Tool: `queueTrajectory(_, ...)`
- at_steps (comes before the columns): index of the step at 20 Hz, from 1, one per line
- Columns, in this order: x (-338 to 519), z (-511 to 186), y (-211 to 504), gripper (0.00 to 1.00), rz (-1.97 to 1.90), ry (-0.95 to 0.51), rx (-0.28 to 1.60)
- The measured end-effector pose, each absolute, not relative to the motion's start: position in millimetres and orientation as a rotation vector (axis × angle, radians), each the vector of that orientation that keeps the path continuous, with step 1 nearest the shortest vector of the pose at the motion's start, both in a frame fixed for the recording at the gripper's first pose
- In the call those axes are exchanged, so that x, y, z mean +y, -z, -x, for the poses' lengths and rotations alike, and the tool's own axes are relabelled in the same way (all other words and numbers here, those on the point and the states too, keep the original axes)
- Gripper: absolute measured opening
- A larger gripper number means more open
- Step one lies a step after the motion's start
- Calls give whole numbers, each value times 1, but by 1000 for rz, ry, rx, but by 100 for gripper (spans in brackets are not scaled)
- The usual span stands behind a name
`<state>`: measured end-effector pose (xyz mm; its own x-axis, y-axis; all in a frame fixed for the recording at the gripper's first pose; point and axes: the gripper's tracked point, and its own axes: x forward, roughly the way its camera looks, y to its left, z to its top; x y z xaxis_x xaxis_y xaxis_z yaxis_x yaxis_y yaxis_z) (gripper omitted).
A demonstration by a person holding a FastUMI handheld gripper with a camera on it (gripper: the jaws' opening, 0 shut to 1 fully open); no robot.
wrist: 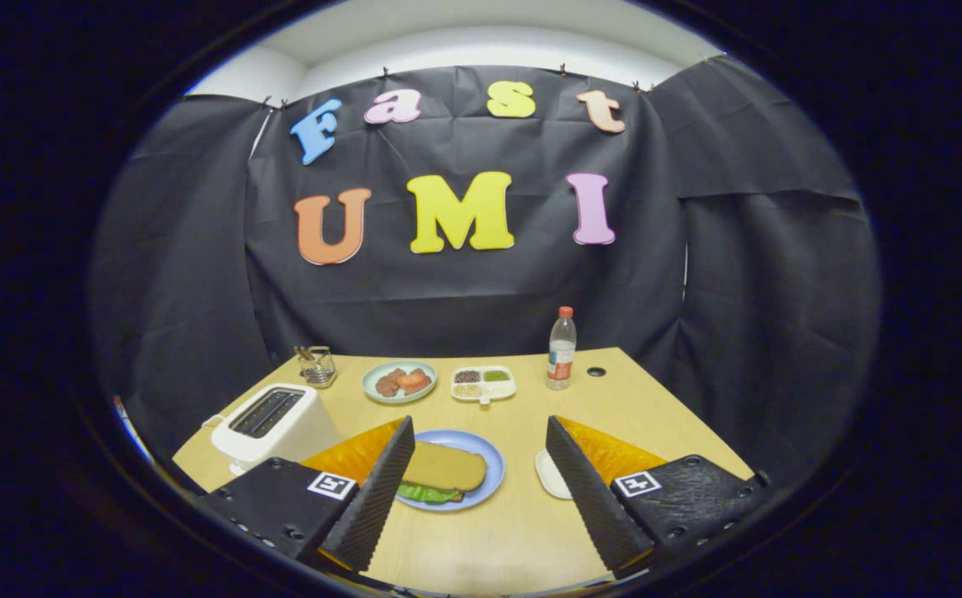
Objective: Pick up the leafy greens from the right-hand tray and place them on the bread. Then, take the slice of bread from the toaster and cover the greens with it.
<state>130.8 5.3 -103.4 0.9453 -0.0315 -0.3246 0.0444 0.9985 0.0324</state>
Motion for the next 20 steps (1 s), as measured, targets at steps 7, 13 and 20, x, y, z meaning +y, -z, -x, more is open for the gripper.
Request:
queueTrajectory(7,2,-84,41,97,-64,2,192)
queueTrajectory(13,-10,-36,-7,96,-55,-22,64)
queueTrajectory(20,-20,-1,-9,96,-20,8,95)
